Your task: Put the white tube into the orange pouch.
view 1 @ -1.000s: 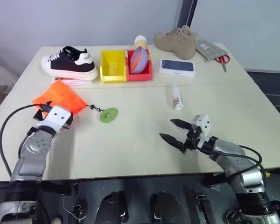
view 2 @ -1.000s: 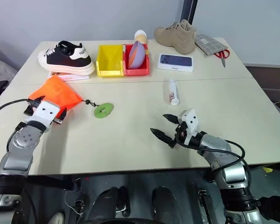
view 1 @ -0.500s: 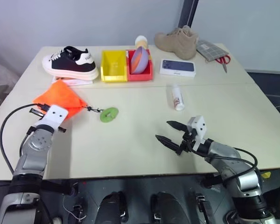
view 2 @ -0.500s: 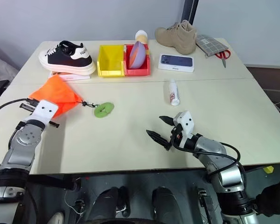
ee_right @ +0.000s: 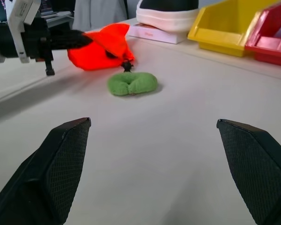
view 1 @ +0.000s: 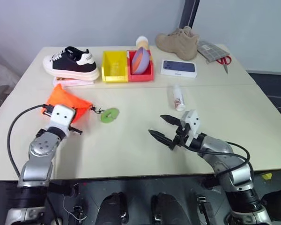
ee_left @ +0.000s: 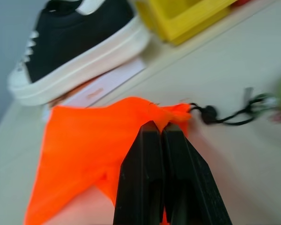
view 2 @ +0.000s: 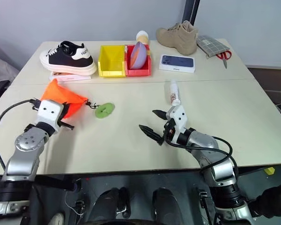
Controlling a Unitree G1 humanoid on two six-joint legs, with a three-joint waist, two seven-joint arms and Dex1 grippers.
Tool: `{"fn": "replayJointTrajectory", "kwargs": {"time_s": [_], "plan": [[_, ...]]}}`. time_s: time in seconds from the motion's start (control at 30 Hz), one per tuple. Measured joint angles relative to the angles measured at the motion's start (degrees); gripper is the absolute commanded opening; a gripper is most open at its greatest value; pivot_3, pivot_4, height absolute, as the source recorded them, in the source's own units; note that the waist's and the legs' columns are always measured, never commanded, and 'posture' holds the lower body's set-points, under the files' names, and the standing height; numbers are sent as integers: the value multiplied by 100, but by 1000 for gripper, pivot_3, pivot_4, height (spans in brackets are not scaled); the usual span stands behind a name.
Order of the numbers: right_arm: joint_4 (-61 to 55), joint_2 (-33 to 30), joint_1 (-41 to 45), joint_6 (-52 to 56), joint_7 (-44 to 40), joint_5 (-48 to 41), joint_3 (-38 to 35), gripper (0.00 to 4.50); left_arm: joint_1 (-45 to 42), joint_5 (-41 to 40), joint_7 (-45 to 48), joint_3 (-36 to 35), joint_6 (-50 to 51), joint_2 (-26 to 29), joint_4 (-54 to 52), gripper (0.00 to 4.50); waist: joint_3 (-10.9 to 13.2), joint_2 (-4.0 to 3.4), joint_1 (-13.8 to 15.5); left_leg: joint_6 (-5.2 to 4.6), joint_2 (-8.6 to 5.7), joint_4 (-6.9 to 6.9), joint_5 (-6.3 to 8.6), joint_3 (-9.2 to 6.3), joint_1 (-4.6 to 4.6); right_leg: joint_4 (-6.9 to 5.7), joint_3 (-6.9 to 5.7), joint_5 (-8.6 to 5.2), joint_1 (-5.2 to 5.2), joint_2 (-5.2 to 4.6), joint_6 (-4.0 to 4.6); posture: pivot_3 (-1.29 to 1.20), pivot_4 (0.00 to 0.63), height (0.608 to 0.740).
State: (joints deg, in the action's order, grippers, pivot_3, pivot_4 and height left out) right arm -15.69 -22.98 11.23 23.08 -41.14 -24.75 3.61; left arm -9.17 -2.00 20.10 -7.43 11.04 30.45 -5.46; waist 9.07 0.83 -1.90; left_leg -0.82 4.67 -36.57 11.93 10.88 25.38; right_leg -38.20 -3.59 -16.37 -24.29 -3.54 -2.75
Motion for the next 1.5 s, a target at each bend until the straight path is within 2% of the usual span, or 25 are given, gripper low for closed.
{"fn": "replayJointTrajectory", "kwargs": {"time_s": [0.27,0.43,0.53,0.7,0.93,1.13,1.33,1.4,1.5], "plan": [[209,-4,152,-94,35,111,-15,4500,-96,20,144,1136,1004,-715,-1135,37,0,0,102,-29,3,-29,18,-3,3,-7,1,0,7,2,1,0,150,740],[737,15,484,-346,678,611,-206,4500,-153,1,240,1356,1421,-807,-1632,37,0,0,92,-30,4,-41,18,-4,3,-15,1,0,8,2,1,0,150,740],[1111,45,666,-561,1164,969,-359,4500,8,-115,344,1230,1629,-682,-1918,37,0,0,82,-21,6,-40,13,-4,3,-17,2,0,7,2,0,0,150,740],[1736,113,931,-724,1731,1447,-452,4500,441,-553,692,538,1797,-273,-2191,37,0,-1,62,-6,9,-39,4,-3,3,-19,2,-1,3,4,0,0,150,740],[3040,478,1651,-881,2344,1804,-451,4500,722,-887,866,-246,1709,-7,-2093,37,0,-1,76,-4,7,-42,4,-2,4,-20,2,-1,5,2,1,0,150,740],[4097,703,2153,-1170,2994,2001,-587,4500,862,-989,863,-368,1543,-9,-1937,37,0,-1,63,-2,7,-39,3,1,4,-21,3,0,3,2,0,0,150,740],[4652,856,2293,-1344,3308,1985,-839,4500,881,-990,803,-352,1437,-87,-1819,37,0,-2,55,-1,8,-39,3,2,4,-21,3,0,3,2,0,0,150,740],[4707,879,2315,-1363,3321,1958,-868,3967,882,-990,793,-336,1436,-122,-1773,0,0,-2,49,-1,8,-38,3,3,4,-22,3,0,3,2,-1,0,150,740],[4735,905,2340,-1386,3342,1947,-898,2723,872,-990,787,-285,1423,-168,-1727,0,0,-2,43,-1,8,-38,3,2,4,-22,3,0,3,2,-1,0,150,740]]}}
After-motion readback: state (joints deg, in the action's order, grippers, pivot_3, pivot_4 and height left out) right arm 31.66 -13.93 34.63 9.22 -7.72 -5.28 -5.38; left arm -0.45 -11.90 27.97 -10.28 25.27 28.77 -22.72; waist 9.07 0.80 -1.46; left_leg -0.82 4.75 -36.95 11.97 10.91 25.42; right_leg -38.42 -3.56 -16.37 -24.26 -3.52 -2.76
